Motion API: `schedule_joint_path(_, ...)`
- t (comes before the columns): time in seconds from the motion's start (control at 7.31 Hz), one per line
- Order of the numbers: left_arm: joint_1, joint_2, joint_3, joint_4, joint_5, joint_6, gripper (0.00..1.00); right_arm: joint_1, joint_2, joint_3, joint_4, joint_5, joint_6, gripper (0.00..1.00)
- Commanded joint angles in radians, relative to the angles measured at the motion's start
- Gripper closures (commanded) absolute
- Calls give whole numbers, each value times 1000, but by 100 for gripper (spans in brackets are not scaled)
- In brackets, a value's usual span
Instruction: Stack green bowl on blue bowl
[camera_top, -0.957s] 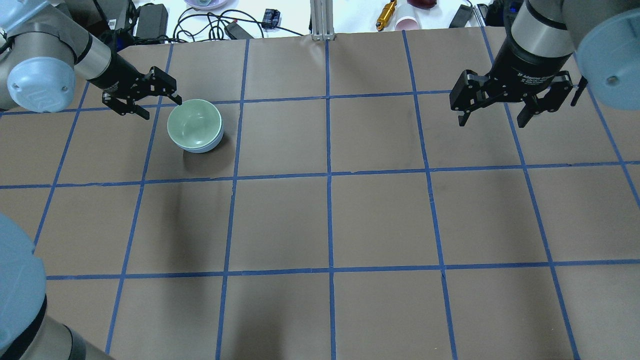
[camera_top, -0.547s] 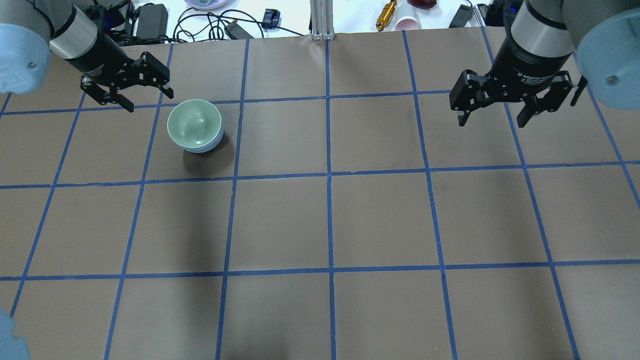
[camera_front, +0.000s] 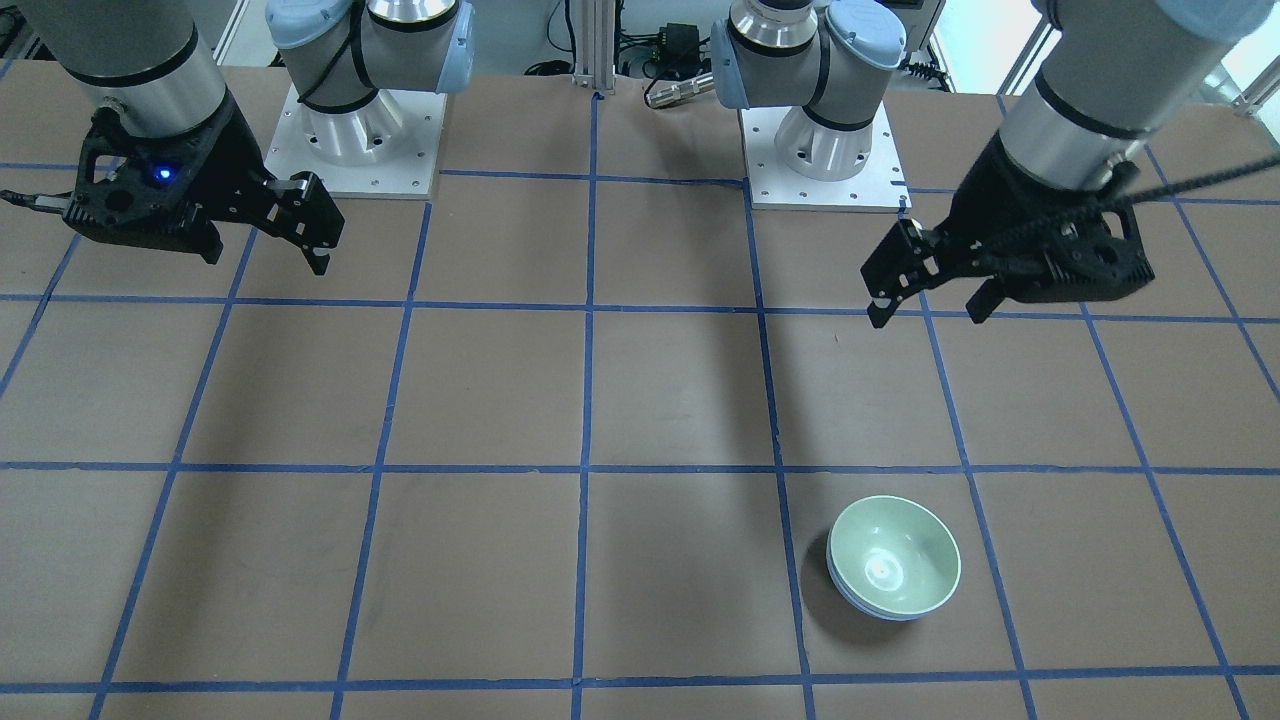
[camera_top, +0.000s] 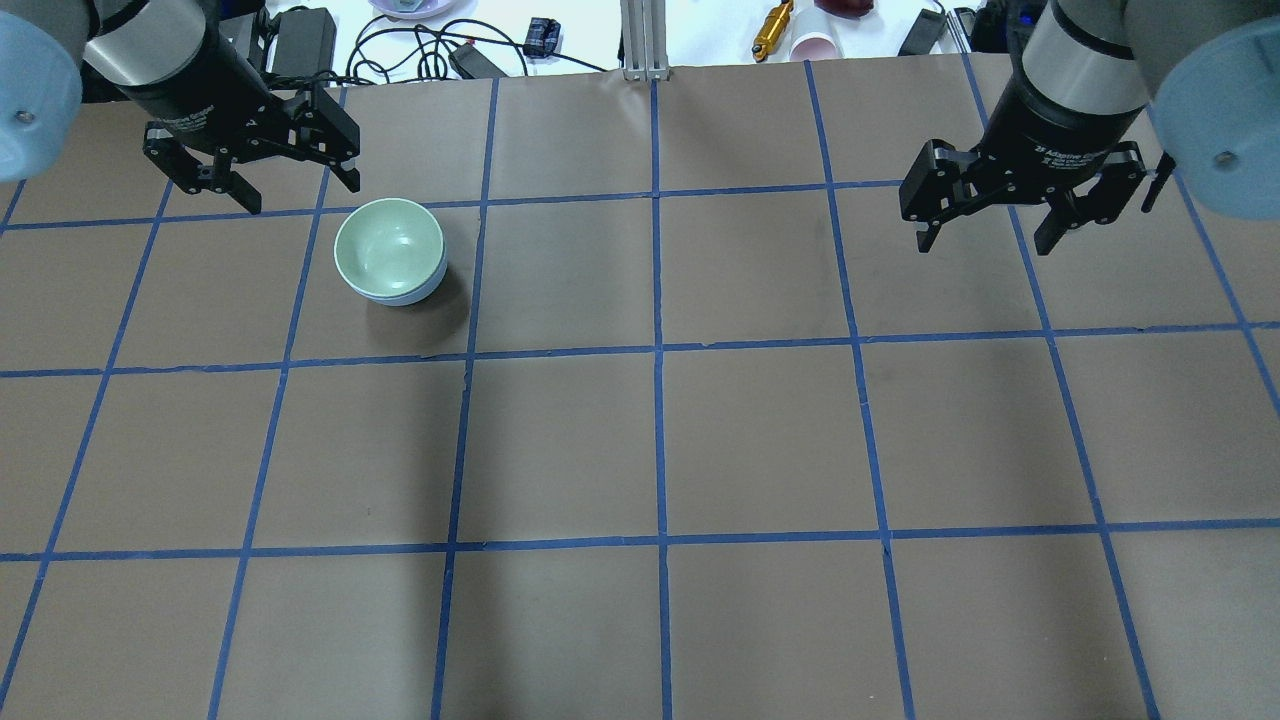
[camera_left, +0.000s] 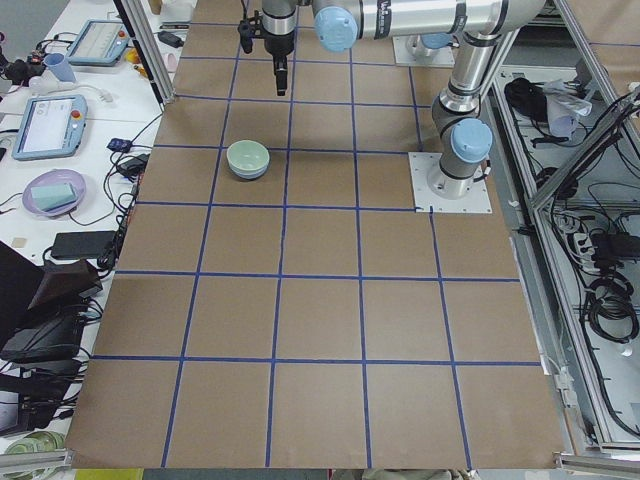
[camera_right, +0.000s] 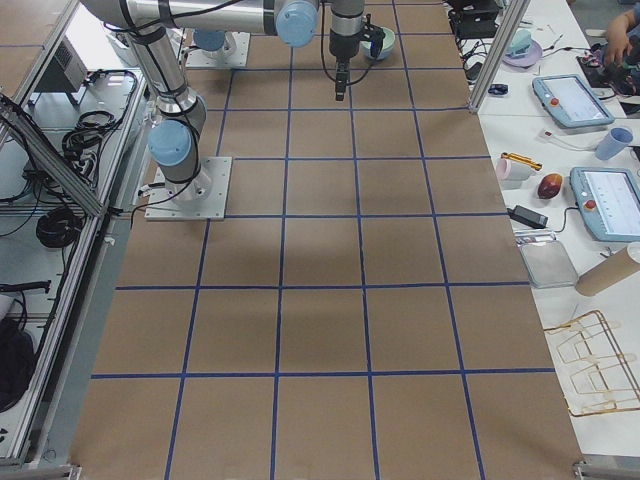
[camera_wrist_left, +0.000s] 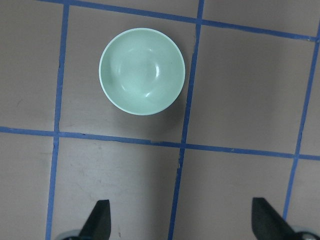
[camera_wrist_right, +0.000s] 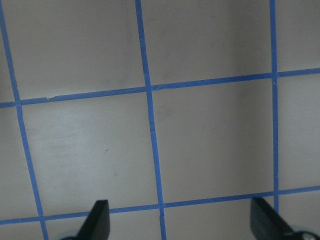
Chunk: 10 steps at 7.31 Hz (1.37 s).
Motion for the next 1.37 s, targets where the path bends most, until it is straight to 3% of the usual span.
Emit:
schedule_joint_path(0.0,-66,55,1,-42,57,-11,0,0,0,0,0,0,0,0)
schedule_joint_path(1.23,-49,71,8,-57,63,55,0,0,0,0,0,1,0,0)
